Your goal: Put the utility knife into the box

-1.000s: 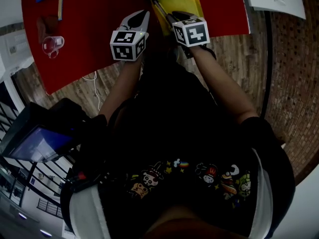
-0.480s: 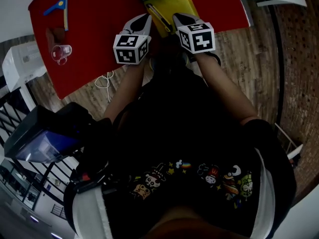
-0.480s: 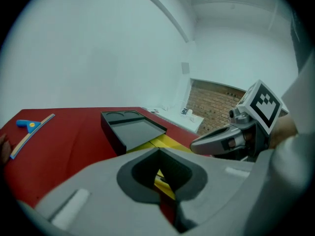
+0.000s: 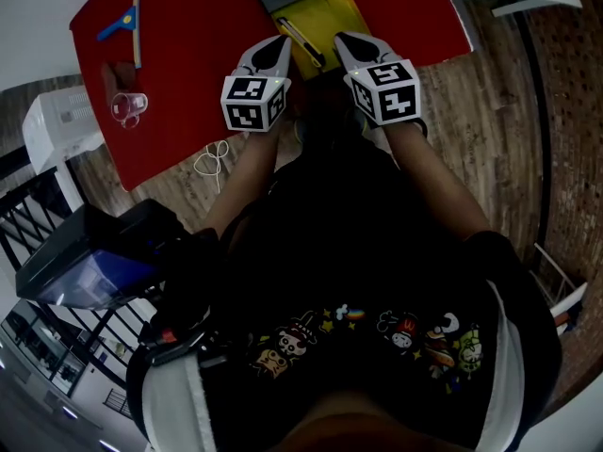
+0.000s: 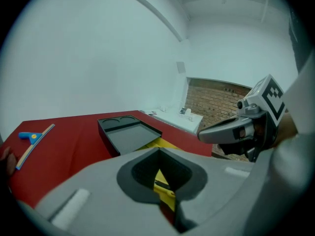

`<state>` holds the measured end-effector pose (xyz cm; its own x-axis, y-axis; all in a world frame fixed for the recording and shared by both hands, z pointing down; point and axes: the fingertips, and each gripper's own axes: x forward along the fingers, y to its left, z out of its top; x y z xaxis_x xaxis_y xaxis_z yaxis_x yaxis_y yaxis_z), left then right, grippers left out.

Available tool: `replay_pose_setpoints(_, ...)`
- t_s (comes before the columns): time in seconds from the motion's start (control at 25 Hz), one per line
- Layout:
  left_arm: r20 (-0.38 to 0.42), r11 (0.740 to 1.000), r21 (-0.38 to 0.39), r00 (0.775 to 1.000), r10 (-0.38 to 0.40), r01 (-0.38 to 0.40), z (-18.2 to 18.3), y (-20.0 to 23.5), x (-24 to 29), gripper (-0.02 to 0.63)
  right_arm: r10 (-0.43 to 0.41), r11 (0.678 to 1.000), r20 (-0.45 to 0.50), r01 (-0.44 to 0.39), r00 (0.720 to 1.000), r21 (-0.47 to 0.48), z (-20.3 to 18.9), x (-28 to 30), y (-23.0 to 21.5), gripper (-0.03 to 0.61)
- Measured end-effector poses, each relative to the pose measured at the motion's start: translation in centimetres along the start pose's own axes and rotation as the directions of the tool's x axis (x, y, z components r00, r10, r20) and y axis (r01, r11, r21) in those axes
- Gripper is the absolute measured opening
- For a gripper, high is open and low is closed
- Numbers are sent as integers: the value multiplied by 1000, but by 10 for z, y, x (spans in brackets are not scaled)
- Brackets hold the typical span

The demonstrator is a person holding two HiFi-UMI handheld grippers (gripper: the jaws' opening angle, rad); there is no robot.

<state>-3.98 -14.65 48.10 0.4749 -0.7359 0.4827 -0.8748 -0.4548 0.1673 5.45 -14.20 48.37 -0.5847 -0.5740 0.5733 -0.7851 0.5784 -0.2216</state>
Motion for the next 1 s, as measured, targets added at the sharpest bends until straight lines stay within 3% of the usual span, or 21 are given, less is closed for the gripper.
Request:
replay_pose_setpoints(0.2, 30, 999, 14, 999, 40, -40, 0, 12, -4, 3, -7, 998, 126, 15, 992, -67, 15, -1, 0, 23)
replay_pose_setpoints(0.52, 174, 991, 57, 979, 108, -119, 32, 7, -33, 2, -11, 994, 235, 36, 972, -103, 39, -28, -6, 23)
replay_pose_setpoints(0.72, 255, 987, 97, 962, 98, -126, 57, -7, -50, 0, -32, 992, 274, 64, 961, -109, 50, -50, -7, 23)
replay_pose_setpoints(1.0, 299, 988, 108, 951, 72, -109, 67, -8, -67, 0, -65, 987, 310, 107, 949, -121, 61, -63, 6, 23)
